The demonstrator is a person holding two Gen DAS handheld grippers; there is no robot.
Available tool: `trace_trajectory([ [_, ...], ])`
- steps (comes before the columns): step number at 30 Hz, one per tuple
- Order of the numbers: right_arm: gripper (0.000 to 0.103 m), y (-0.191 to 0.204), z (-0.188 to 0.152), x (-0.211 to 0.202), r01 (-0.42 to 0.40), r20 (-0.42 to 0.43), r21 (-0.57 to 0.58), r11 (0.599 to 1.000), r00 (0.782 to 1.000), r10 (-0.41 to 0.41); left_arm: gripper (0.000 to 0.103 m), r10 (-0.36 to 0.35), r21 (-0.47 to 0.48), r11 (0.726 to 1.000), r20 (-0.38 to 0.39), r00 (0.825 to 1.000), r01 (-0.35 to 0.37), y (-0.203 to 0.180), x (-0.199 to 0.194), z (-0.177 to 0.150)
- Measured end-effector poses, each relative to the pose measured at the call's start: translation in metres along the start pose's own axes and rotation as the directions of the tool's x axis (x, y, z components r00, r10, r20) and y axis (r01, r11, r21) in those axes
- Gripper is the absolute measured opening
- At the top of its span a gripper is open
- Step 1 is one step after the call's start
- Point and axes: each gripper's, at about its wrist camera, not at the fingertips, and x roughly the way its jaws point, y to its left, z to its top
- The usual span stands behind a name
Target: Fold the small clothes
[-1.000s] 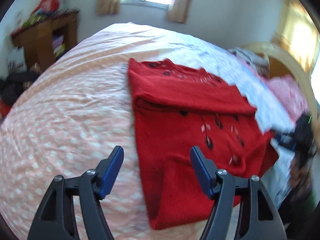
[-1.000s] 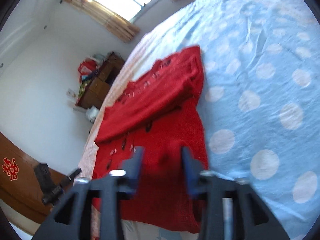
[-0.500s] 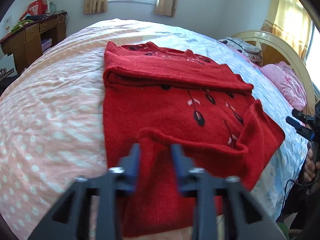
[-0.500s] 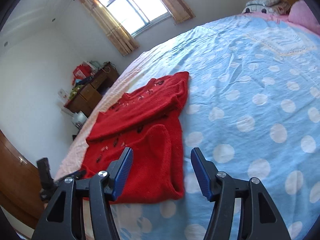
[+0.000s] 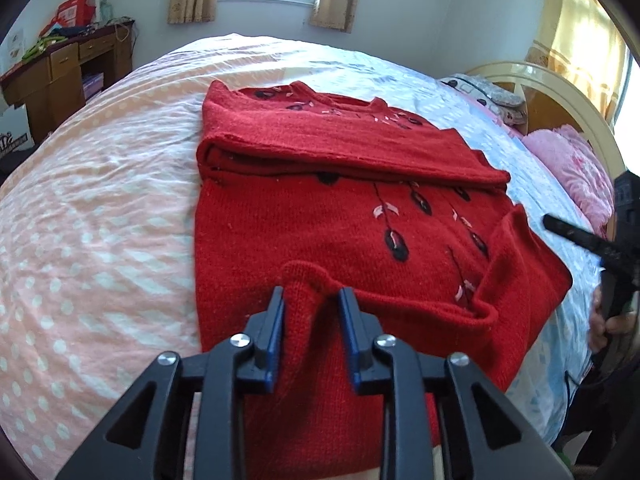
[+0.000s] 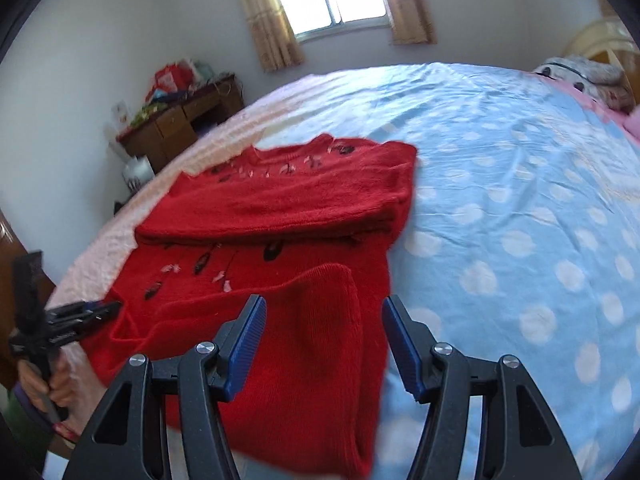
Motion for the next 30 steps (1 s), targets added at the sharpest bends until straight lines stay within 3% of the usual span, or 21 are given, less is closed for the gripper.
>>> trace_trajectory([
  [4,0.061,0.009,-0.003,0.031,0.024,-0.059,-0.034,0.999,0.998,-0.026,0.022,0.023,0.021,1.0,0.006,1.0,-0.023,-0.006,0.0,-0.002],
  [6,0.037,0.017,-0.005,0.027,0.048,-0.025,-0.074,0.996,0.998,-0.05,0.013,0.024,0.039,0.999,0.006,1.0,-0.024,-0.01,-0.002,-0.003],
  [7,0.01,0.018,-0.005,0.026,0.052,-0.025,-0.084,0.995,0.998,-0.055,0.011,0.03,0.043,0.999,0.008,1.0,-0.03,-0.011,-0.003,-0.004],
  [8,0.008,0.018,-0.005,0.024,0.043,-0.034,-0.079,0.996,0.998,-0.045,0.011,0.037,0.047,0.998,0.011,0.999,-0.037,-0.012,-0.003,-0.004],
  [11,0.007,0.014,-0.006,0.011,0.028,-0.026,-0.041,0.999,0.999,-0.029,0.009,0.032,0.017,0.999,0.013,0.999,-0.032,-0.011,-0.007,-0.001],
  [15,0.007,0.014,0.003,-0.025,0.0,0.042,-0.017,1.0,0.999,0.001,0.009,-0.013,-0.073,0.997,0.083,0.996,0.019,0.002,-0.029,0.014],
  [20,0.007,0.016,0.023,-0.059,-0.036,0.136,0.003,0.999,0.99,0.035,0.007,0.013,-0.125,0.992,0.146,0.989,0.005,0.015,-0.044,0.04],
  [30,0.007,0.019,0.076,-0.043,0.009,0.188,-0.008,1.0,0.982,-0.007,0.007,0.074,-0.187,0.981,0.15,0.986,-0.046,0.034,-0.022,0.098],
])
